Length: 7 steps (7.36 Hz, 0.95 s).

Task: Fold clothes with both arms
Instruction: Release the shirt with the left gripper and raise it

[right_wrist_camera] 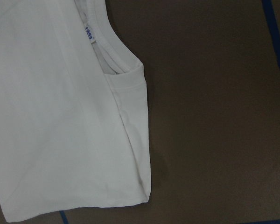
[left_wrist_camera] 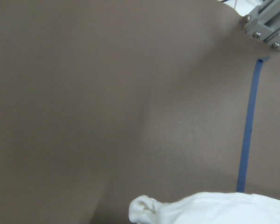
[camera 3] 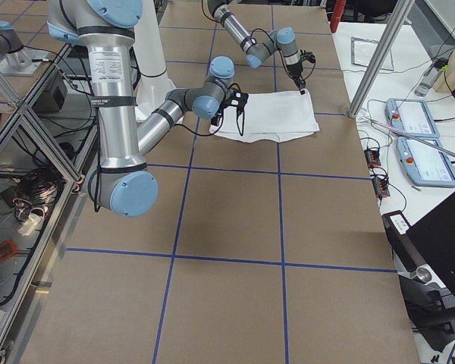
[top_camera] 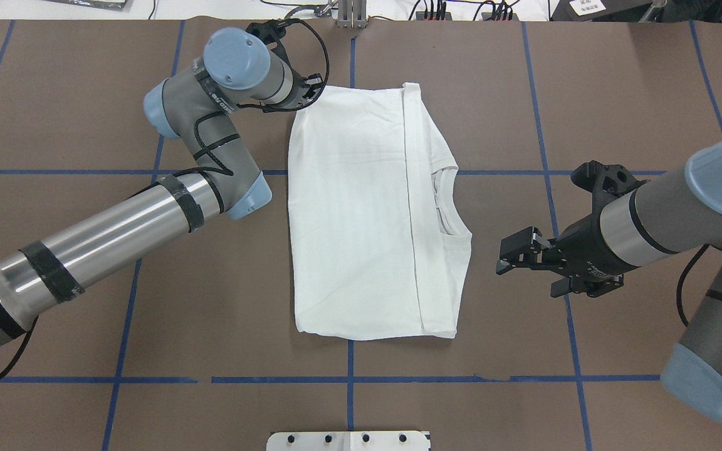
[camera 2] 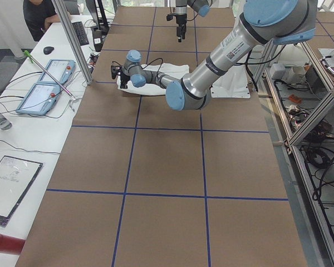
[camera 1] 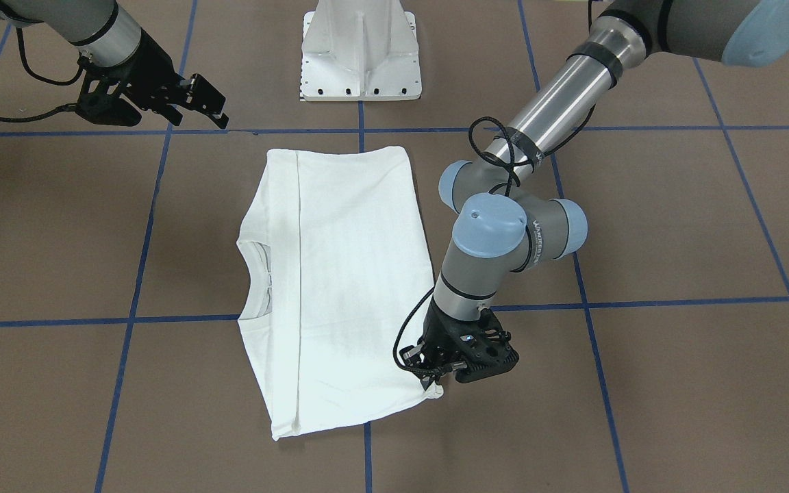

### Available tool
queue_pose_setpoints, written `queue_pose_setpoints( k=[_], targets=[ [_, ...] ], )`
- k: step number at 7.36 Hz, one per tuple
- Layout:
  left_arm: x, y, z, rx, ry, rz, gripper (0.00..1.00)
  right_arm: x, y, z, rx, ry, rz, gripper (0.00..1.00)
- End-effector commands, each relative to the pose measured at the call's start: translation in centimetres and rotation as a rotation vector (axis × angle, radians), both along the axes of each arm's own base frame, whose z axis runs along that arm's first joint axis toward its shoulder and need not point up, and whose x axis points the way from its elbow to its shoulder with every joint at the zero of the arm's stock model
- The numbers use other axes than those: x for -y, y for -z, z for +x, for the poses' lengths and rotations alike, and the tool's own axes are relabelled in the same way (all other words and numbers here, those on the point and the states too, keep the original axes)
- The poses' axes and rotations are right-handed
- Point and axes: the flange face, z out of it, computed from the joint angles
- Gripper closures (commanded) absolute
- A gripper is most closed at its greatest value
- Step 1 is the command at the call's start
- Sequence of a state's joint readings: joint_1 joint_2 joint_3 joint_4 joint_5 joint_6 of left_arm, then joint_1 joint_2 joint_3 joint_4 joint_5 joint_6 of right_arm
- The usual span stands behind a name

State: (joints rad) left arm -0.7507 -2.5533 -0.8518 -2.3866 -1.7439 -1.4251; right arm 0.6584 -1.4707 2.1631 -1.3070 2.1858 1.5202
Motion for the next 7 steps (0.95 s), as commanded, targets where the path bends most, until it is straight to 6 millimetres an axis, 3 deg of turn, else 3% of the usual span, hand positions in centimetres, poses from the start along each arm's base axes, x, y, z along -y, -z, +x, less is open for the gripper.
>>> queue_pose_setpoints(
  k=[1, 2, 3, 4, 5, 7],
  targets=[
    [0.7, 0.4, 0.6, -0.019, 0.004, 0.051, 1.00, 0.2, 0.3, -0.3, 0.004, -0.001, 0.004, 0.00],
    [0.8, 0.5, 0.9, -0.016, 0.004, 0.049, 1.00, 0.3, 0.4, -0.3, 0.005, -0.001, 0.005, 0.00],
    [1.1, 0.5, 0.6, -0.010, 0.028, 0.060, 0.86, 0.4, 0.3, -0.4, 0.000, -0.011, 0.013, 0.00],
    [1.1, 0.9, 0.4, -0.018, 0.034, 0.086, 0.01, 0.8, 0.6, -0.6, -0.006, -0.032, 0.046, 0.00],
    [1.1, 1.0, 0.3, -0.015, 0.032, 0.097, 0.00, 1.1, 1.0, -1.0, -0.003, -0.021, 0.089, 0.00],
    [3.0, 1.1, -3.1, -0.001, 0.005, 0.123, 0.00, 1.5, 0.7, -1.0, -0.031, -0.025, 0.163, 0.00]
  ],
)
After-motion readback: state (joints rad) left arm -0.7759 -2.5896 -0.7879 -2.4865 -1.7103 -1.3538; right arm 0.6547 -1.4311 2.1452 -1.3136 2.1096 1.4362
